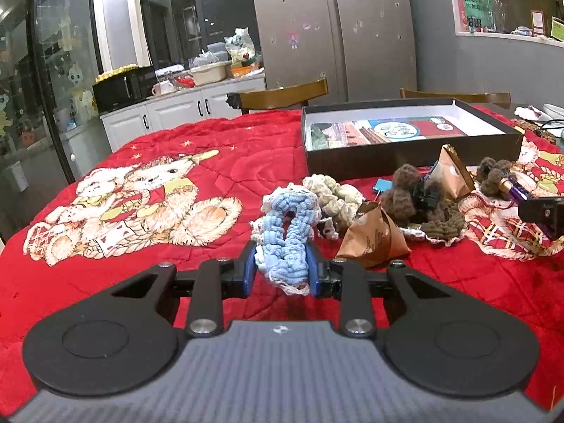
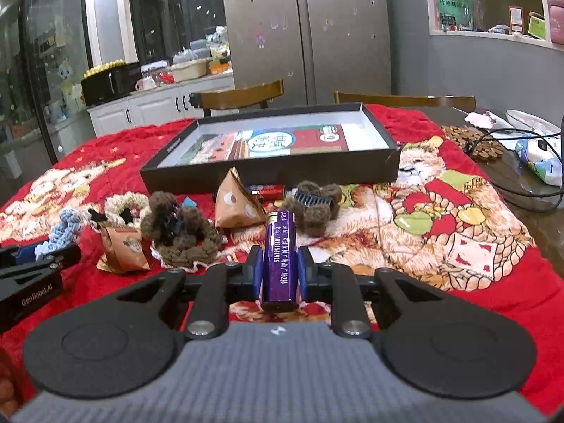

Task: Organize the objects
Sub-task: 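Carry the blue ring and purple tube over the black box with both grippers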

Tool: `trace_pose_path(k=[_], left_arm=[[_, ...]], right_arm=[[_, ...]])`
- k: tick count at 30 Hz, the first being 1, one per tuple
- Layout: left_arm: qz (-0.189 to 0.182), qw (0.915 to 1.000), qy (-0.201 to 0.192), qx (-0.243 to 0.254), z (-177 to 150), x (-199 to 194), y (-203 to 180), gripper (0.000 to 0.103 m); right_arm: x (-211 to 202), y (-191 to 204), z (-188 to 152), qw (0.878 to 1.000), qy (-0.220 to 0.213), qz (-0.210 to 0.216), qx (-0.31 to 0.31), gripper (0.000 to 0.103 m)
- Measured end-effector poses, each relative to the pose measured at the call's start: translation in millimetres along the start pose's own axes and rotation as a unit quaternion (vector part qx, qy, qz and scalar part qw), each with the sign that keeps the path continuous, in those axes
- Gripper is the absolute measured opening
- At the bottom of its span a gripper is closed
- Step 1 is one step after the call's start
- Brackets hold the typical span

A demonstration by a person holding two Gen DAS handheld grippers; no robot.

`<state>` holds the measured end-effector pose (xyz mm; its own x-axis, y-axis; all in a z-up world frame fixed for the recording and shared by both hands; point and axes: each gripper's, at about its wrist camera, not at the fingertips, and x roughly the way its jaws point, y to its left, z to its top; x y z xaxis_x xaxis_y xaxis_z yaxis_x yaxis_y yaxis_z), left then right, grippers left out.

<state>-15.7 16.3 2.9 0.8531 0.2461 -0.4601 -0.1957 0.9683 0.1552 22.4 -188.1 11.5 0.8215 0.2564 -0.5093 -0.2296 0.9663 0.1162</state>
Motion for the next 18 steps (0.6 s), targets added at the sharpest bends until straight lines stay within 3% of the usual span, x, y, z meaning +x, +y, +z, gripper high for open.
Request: trace_pose_path(k=[11, 18], left_arm=[[0.009, 0.9993, -0.036, -0.006, 3, -12, 0, 0.034], [-0.008, 0.9991, -0.028, -0.032, 17, -17, 6, 0.034]], right_arm=[[-8, 0, 14, 1.0, -0.018, 0.012, 0.012, 0.023], [-17, 7, 33, 0.999, -0.033, 0.016, 0.02, 0.023]])
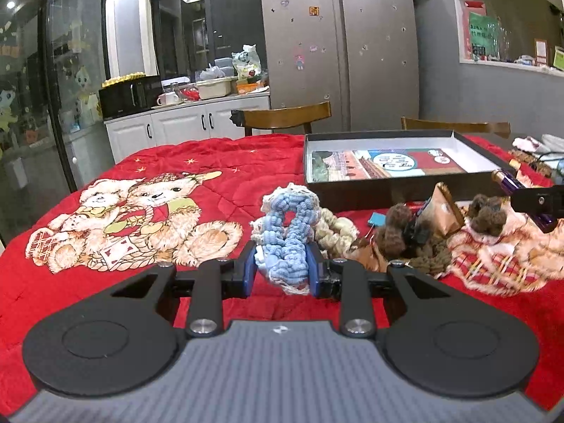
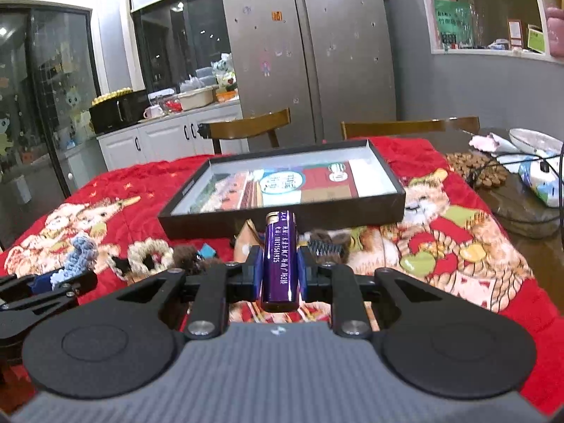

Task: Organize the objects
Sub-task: 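Carry the blue ring and purple tube over the black box with both grippers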

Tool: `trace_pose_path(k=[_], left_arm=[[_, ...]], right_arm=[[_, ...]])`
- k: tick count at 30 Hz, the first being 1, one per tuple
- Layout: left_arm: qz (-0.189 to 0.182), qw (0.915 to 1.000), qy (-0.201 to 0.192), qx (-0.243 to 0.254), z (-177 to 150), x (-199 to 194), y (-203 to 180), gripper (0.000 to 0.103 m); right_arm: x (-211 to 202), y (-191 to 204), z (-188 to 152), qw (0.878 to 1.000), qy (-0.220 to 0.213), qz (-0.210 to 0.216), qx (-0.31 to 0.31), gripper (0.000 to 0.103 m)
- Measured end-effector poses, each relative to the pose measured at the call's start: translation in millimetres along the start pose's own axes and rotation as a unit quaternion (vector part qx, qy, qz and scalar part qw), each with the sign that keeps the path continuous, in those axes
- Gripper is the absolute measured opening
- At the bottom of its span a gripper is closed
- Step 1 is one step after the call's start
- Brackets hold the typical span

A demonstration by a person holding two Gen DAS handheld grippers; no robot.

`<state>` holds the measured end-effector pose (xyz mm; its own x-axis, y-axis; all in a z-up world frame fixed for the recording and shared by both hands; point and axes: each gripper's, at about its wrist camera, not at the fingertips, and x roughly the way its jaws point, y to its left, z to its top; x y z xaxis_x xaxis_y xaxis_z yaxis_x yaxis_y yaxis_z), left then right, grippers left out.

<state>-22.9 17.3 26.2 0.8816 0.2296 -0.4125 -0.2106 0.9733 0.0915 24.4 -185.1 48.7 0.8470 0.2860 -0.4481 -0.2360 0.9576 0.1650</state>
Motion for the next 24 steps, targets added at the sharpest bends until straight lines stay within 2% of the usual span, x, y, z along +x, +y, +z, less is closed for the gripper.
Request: trace_pose_path(k=[5, 10, 15, 21, 24], left_arm=[[-0.02, 0.9998, -0.003, -0.006, 19, -4, 3, 0.034], [-0.058, 0.9979, -0.016, -0.024, 58, -3, 9, 0.034], [-0.096, 0.9932, -0.038, -0.054, 98, 8, 6, 0.034], [-0.128, 0.9882, -0.004, -0.085, 131, 52, -2, 0.034], [-0.13, 0.9868, 0.018, -0.095, 139, 81, -5, 0.034]], right_arm=[[-2, 4, 26, 1.0, 0.001, 0.014, 0.015, 0.023], [7, 9, 59, 0.999, 0.006, 0.032, 0.036, 0.023], [30, 8, 87, 0.997, 0.013, 0.03, 0.069, 0.023], [70, -1, 107, 0.992, 0.028, 0.036, 0.114, 0.023], [93, -5, 112, 0.989, 0.037, 0.039, 0.135, 0.023]])
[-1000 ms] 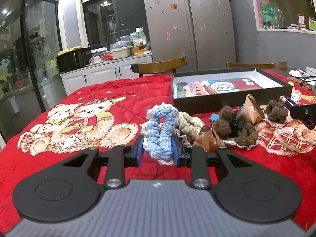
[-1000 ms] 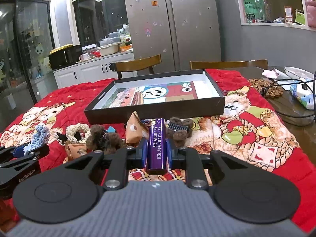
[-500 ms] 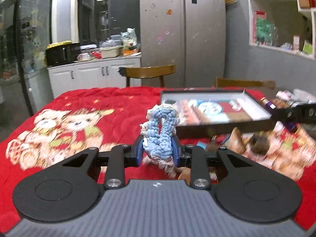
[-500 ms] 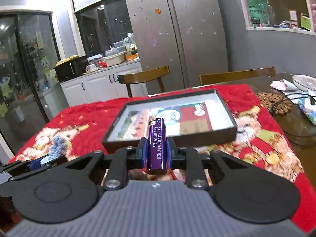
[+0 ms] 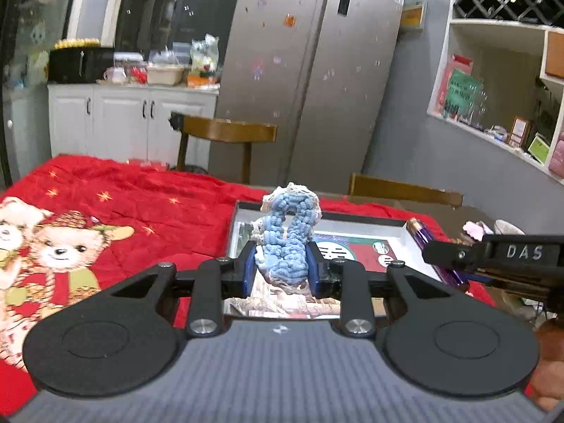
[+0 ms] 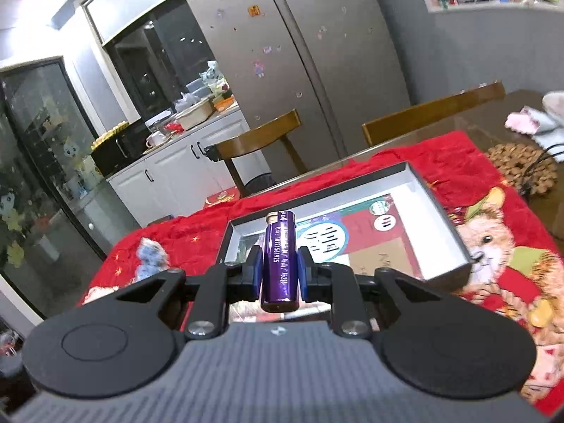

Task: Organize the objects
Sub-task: 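Carry the blue ring and purple tube over the black box with both grippers, then lower the blue ring and purple tube into the box and open both grippers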

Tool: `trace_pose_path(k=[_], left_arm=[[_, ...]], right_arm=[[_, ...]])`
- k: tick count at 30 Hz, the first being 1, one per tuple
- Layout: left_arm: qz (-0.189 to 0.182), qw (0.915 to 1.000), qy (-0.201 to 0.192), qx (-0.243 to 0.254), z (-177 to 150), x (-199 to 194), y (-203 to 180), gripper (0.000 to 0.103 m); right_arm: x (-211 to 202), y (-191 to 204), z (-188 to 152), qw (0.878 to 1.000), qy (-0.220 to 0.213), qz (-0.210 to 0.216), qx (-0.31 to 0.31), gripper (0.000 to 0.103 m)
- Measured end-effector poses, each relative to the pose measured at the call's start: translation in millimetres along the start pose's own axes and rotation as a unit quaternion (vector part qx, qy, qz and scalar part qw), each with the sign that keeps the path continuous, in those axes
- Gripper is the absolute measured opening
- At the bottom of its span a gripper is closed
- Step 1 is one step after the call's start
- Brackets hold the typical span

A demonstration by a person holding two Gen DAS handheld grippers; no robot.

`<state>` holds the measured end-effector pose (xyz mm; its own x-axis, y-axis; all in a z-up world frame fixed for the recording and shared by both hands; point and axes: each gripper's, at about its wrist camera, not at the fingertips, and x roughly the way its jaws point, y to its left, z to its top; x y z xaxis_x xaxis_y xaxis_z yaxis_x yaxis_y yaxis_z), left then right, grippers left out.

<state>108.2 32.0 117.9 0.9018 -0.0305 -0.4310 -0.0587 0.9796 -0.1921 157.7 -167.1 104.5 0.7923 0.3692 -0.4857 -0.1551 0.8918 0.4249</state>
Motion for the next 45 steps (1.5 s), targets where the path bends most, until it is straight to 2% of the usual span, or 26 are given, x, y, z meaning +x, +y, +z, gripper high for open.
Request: trace_pose_path(k=[7, 10, 13, 16, 20, 27, 37, 45], left_arm=[[-0.026, 0.9976, 0.053, -0.038, -4, 58, 13, 0.034], [-0.019, 0.9966, 0.076, -0.024, -9, 81, 15, 0.034], [-0.015, 0.9954, 0.092, -0.025, -13, 97, 22, 0.034], [-0.008, 0.9947, 0.1, -0.022, -20, 108, 28, 0.033], [-0.011, 0.9936, 0.112, -0.01, -28, 115, 27, 0.034], [-0.007, 0.9926, 0.121, 0.013, -38, 123, 21, 0.034], [-0.004, 0.9903, 0.138, 0.004, -38, 135, 31, 0.034], [0.018, 0.9919, 0.122, 0.032, -45, 130, 20, 0.034]], right_arm=[[57, -6, 3, 0.999, 0.027, -0.003, 0.028, 0.023], [79, -11, 0, 0.998, 0.047, 0.0, 0.048, 0.023], [92, -21, -5, 0.995, 0.058, 0.022, 0.073, 0.023], [103, -26, -7, 0.994, 0.079, 0.001, 0.076, 0.023], [109, -28, -12, 0.995, 0.082, -0.041, 0.048, 0.023], [122, -32, -23, 0.991, 0.119, -0.02, 0.052, 0.023], [125, -24, -27, 0.993, 0.113, -0.023, 0.028, 0.023], [130, -21, -30, 0.993, 0.114, -0.024, 0.005, 0.023]])
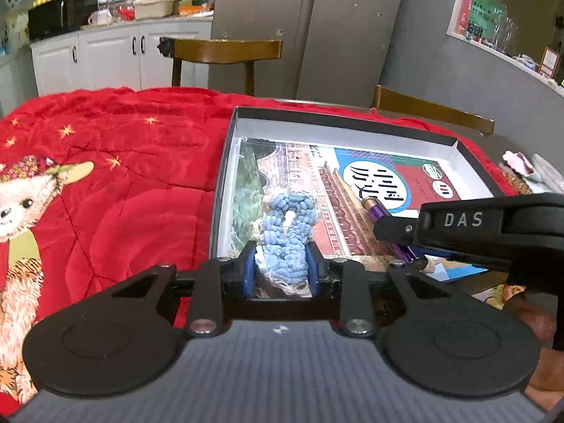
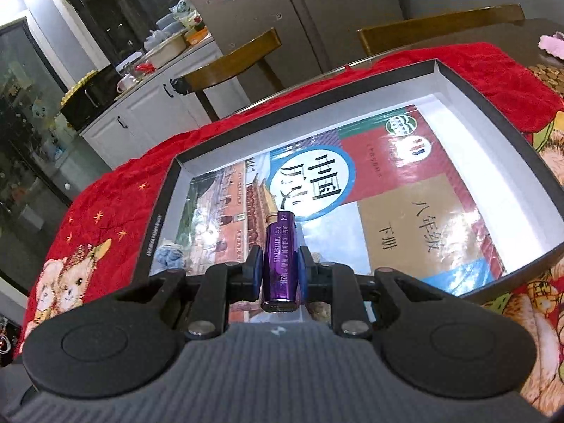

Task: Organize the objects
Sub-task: 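Lower the blue ring and purple tube into the box and open both grippers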

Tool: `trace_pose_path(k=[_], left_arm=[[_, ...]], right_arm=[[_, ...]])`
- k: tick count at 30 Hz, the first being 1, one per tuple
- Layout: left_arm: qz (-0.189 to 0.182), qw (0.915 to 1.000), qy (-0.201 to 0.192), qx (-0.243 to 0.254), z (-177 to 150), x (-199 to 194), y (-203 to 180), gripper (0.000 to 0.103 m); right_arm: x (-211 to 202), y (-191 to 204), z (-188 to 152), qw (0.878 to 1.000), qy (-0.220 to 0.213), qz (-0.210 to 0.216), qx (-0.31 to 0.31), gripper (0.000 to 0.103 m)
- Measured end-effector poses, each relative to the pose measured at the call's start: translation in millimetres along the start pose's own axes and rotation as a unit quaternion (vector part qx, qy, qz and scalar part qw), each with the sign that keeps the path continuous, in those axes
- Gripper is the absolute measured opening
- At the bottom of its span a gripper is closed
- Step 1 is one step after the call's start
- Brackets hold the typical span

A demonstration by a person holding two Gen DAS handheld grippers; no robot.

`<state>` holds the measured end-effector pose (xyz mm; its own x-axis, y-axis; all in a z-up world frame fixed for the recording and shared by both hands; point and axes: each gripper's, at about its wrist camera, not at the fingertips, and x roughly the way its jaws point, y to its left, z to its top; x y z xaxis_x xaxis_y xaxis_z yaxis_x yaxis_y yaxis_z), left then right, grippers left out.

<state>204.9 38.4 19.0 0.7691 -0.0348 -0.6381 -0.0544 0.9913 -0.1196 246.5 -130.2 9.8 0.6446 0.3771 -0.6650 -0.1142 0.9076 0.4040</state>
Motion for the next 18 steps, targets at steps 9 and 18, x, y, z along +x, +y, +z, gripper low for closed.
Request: trace_pose_path(k=[9, 18], left_arm=[[0.004, 0.9999, -0.007, 0.009, -0.9, -1.4, -4.2, 0.034], [0.006, 0.9999, -0.005, 0.011, -2.2, 1.2, -3.0, 0.034]], right_arm=[[2.0, 2.2, -1.5, 1.0, 0.001, -0.007, -0.012, 0.023], [2.6, 3.8, -3.9, 1.0, -0.008, -0.008, -0.024, 0.023]])
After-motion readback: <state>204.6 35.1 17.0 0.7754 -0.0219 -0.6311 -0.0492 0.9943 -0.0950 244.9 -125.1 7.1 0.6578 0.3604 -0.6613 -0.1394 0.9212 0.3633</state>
